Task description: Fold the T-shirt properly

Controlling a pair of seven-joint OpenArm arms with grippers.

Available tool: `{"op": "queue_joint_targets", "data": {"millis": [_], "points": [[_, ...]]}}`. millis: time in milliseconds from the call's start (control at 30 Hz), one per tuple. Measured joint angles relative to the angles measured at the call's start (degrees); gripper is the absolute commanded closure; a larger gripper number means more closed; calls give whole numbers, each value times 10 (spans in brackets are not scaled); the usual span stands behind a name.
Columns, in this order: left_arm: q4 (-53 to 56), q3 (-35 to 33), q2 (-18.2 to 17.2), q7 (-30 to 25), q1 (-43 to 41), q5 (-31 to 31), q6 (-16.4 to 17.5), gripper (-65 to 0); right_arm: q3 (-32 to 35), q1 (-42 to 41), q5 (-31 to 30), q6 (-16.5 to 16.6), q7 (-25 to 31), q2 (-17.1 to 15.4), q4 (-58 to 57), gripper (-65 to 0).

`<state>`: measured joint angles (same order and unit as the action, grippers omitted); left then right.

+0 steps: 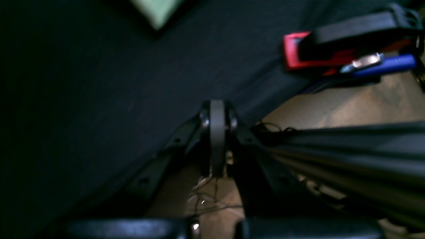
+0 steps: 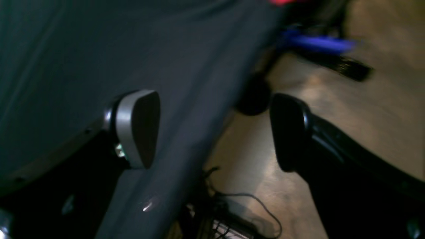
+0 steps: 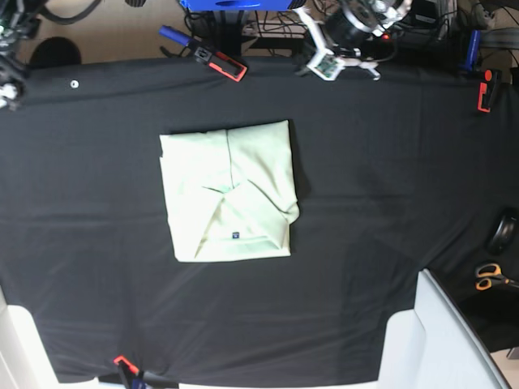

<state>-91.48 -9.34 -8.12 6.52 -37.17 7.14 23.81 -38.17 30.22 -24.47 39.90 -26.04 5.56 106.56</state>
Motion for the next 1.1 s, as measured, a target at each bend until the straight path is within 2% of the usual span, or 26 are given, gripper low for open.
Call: {"op": "queue_joint_targets", "data": {"millis": [100,133,233,333,467,600,700,867,967,1000,1033,1100], "points": [[22,-6,1,-6,-9,47,-68,0,-57,15,-1,0,-38,2,0,-486],[24,-8,2,-7,-15,70,-74,0,-75,19,0,0,-53,3,0,-486],[35,-19,0,-4,-38,116,-74,0,-121,32,4,0,-104,2,0,-486],[43,-39,0,-4,-52,120,-74,0,-130,54,4,0,-144,5,-1,-486],[100,-60,1,-6,-52,119,-75,0,-131,61,8,0,-151,8,-64,-486],[198,-62,3,-4,-38,120,-75,0,-131,42,99,0,-150,8,-185,-486],[280,-57,16,-4,-2,119,-78,0,-131,3,174,0,-137,6,-302,-486],[374,-59,29,-9,38,119,-82,0,-133,-44,292,0,-43,0,-491,-486],[436,-57,37,-6,64,119,-82,0,-134,-76,322,0,-3,-24,-627,-486],[457,-57,40,-5,75,119,-82,0,-132,-88,318,-8,11,-40,-681,-486],[477,-57,45,-6,87,119,-82,0,-132,-100,319,-42,29,-57,-734,-486],[518,-57,52,-7,112,120,-82,0,-132,-122,320,-86,81,-89,-833,-488]]}}
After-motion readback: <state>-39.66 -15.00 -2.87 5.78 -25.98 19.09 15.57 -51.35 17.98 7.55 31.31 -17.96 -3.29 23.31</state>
